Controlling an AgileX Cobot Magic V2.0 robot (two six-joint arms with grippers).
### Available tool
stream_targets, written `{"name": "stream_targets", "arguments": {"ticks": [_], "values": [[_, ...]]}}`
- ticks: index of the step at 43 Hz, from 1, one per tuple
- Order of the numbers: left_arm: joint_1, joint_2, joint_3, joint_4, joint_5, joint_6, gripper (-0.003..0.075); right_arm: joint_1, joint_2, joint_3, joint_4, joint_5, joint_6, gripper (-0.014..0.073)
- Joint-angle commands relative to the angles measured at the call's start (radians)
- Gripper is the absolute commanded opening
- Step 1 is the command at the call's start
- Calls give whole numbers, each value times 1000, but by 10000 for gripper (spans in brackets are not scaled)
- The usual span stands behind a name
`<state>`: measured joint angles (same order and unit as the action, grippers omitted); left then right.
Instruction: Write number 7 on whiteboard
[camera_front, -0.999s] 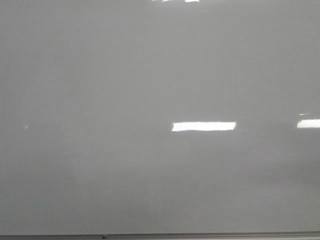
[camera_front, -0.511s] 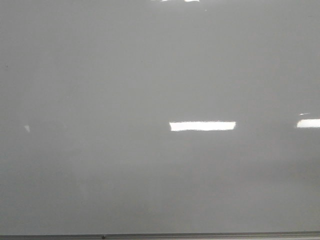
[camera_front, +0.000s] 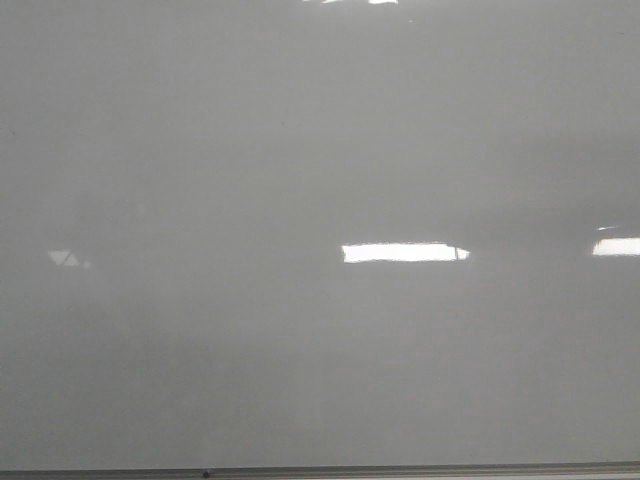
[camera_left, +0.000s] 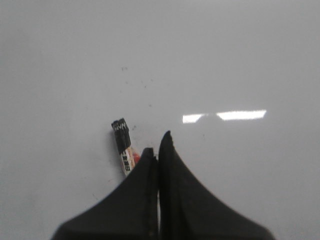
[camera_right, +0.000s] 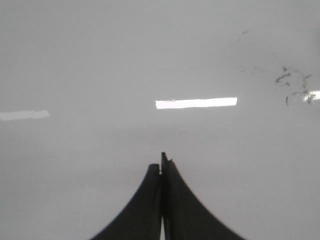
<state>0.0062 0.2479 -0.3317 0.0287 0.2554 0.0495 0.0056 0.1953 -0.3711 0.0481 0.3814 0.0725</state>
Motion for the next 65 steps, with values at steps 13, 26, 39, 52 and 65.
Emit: {"name": "stream_targets", "arguments": {"ticks": [13, 26, 39, 52, 65], "values": [[-6, 92, -39, 3, -78, -6, 214, 1, 106, -40, -4, -54, 0, 34], [-6, 94, -39, -11, -94, -6, 601, 1, 106, -40, -4, -51, 0, 561], [22, 372, -67, -71, -98, -56, 596, 1, 106, -40, -4, -52, 0, 573], [144, 788, -193, -99, -169, -60, 596, 1, 106, -40, -4, -52, 0, 573], [130, 1091, -226, -111, -440, -60, 595, 1, 106, -40, -4, -52, 0, 573]]}}
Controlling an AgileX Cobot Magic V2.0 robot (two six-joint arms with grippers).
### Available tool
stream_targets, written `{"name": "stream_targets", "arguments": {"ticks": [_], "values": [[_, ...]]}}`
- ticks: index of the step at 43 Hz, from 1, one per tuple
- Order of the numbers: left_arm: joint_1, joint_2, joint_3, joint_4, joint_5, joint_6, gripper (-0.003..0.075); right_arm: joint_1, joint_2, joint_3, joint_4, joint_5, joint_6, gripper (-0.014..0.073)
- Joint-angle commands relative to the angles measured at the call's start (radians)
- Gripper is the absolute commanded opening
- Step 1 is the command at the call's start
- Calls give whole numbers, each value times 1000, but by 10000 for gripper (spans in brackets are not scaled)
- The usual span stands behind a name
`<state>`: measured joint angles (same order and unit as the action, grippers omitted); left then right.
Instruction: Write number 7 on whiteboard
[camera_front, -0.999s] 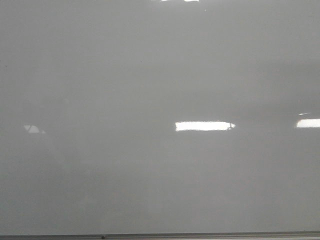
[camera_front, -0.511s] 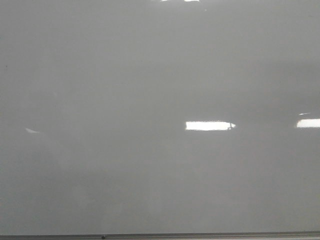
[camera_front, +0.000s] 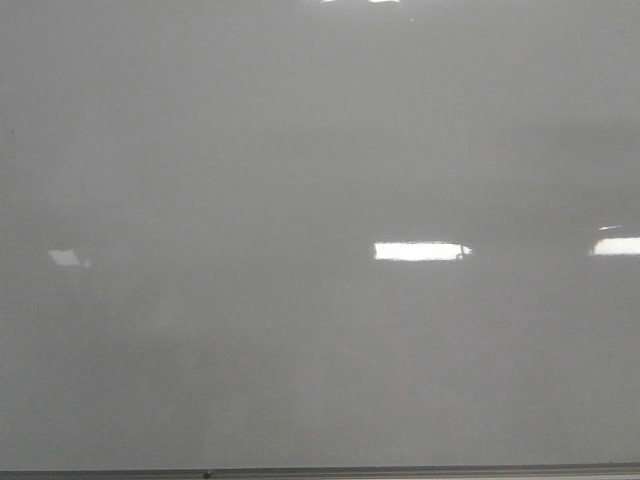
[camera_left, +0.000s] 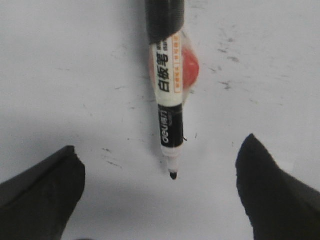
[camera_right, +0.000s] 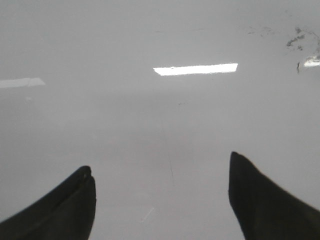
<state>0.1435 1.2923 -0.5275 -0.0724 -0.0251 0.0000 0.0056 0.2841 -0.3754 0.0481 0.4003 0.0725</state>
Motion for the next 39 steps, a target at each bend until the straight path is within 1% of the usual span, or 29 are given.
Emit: {"name": "stream_targets", "arguments": {"ticks": [1, 4, 7, 11, 15, 28, 33, 39], "values": [[-8, 60, -31, -10, -170, -11, 595, 1, 18, -36, -4, -71, 0, 573], [-8, 97, -31, -10, -213, -11, 578, 1, 18, -36, -4, -71, 0, 573], [-8, 119, -31, 0, -260, -11, 534, 1, 18, -36, -4, -70, 0, 573], [-8, 136, -31, 22, -315, -11, 455, 1, 18, -36, -4, -70, 0, 573], [-8, 148, -31, 22, -340, -11, 364, 1, 18, -36, -4, -70, 0, 573], [-8, 151, -31, 22, -368, -11, 144, 1, 18, -36, -4, -70, 0, 573], [-8, 151, -31, 22, -368, -11, 73, 1, 18, -36, -4, -70, 0, 573], [-8, 146, -31, 22, -358, -11, 7, 1, 18, -36, -4, -70, 0, 573]]}}
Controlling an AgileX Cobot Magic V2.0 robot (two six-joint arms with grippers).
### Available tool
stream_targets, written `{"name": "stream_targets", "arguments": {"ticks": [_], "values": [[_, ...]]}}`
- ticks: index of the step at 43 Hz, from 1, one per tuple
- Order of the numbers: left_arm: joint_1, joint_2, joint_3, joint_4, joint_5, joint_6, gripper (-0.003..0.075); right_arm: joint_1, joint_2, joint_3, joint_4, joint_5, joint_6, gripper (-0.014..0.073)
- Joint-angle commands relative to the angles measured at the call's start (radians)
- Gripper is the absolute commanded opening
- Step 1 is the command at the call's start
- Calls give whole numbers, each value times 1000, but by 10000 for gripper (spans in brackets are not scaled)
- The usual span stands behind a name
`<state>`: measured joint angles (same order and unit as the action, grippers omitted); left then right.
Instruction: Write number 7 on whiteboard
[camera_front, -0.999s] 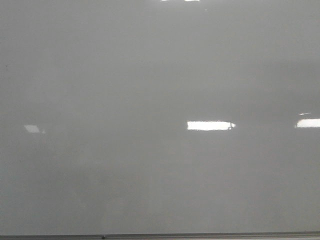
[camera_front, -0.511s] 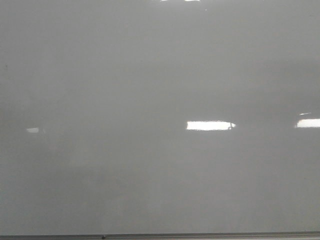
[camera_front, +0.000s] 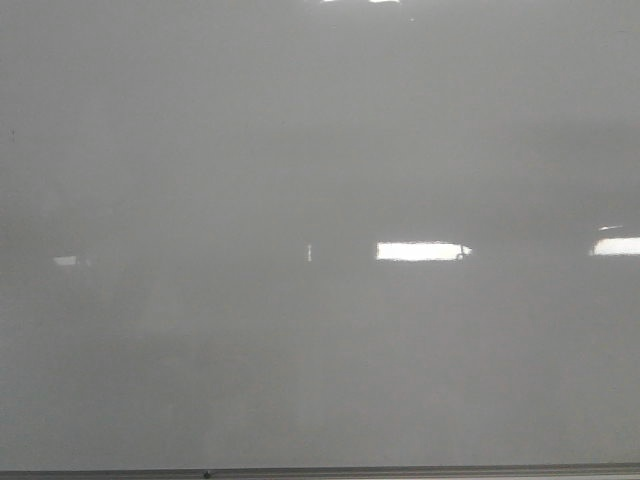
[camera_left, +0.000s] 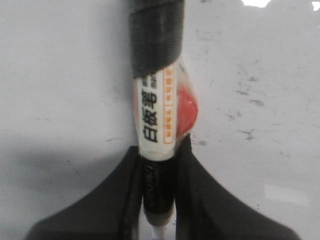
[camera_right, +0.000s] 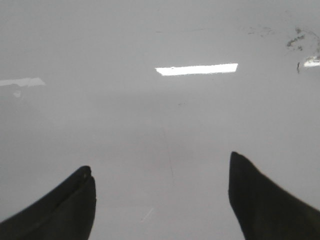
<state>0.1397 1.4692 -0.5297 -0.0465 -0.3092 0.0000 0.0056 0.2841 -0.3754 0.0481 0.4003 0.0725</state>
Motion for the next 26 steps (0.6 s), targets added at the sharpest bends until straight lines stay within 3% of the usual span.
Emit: {"name": "stream_targets", "arguments": {"ticks": [1, 8, 17, 26], "values": [[-4, -34, -29, -4, -62, -11, -2, 1, 18, -36, -4, -71, 0, 573], [-4, -120, -41, -8, 85, -13, -13, 1, 18, -36, -4, -72, 0, 573], [-11, -256, -162, -62, 541, -9, -13, 1, 18, -37, -3, -68, 0, 573], [-136, -317, -341, -93, 1008, 229, -13, 2, 27, -71, 30, -1, -1, 573]]}}
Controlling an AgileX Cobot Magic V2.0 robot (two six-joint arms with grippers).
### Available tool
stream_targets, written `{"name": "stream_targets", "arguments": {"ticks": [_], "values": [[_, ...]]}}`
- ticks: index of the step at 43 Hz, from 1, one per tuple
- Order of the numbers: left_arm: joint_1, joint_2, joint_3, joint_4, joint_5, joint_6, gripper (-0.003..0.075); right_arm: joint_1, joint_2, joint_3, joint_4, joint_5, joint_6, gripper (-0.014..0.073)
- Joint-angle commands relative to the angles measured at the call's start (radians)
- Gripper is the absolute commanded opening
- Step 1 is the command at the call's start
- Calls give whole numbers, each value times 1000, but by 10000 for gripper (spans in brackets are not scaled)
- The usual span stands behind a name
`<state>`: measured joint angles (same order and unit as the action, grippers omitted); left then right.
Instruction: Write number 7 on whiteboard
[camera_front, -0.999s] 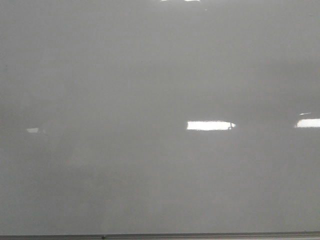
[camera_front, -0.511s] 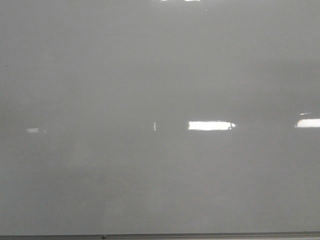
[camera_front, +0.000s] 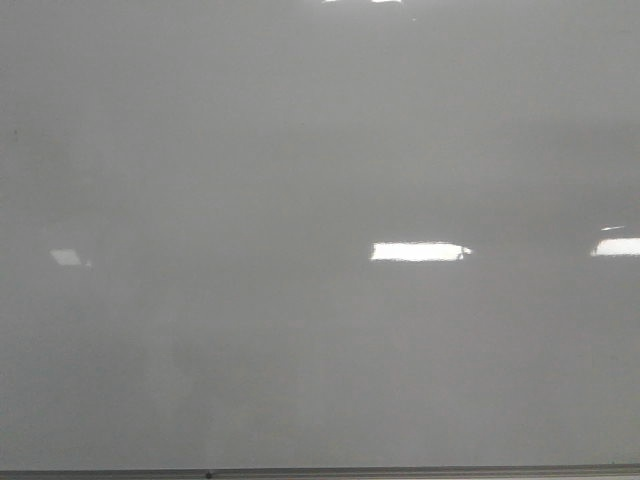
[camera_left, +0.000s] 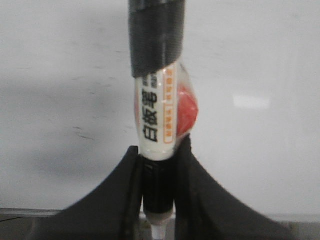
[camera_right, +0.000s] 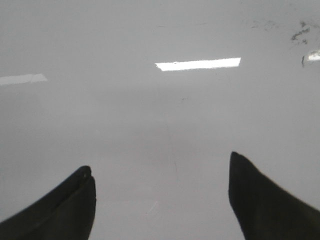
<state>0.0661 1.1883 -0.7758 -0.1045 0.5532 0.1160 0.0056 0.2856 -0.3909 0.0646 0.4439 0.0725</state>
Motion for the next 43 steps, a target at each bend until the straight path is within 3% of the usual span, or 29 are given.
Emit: {"name": "stream_targets", "arguments": {"ticks": [1, 5, 10, 14, 20, 31, 43], "values": [[-84, -36, -112, -44, 183, 140, -13, 3, 31, -62, 13, -34, -1, 573], [-196, -36, -164, -75, 289, 250, -13, 20, 62, -93, 19, -3, -19, 573], [-353, -36, -193, -78, 306, 412, -13, 77, 133, -140, 59, 57, -101, 573], [-488, -36, -195, -78, 288, 588, -13, 154, 213, -184, 129, 99, -220, 573], [-661, -36, -195, -76, 267, 726, -13, 300, 343, -266, 254, 186, -429, 573], [-829, -36, -195, -76, 197, 748, -13, 557, 545, -416, 430, 263, -723, 573], [-904, -36, -195, -76, 180, 748, -13, 680, 734, -559, 449, 234, -801, 573]]}}
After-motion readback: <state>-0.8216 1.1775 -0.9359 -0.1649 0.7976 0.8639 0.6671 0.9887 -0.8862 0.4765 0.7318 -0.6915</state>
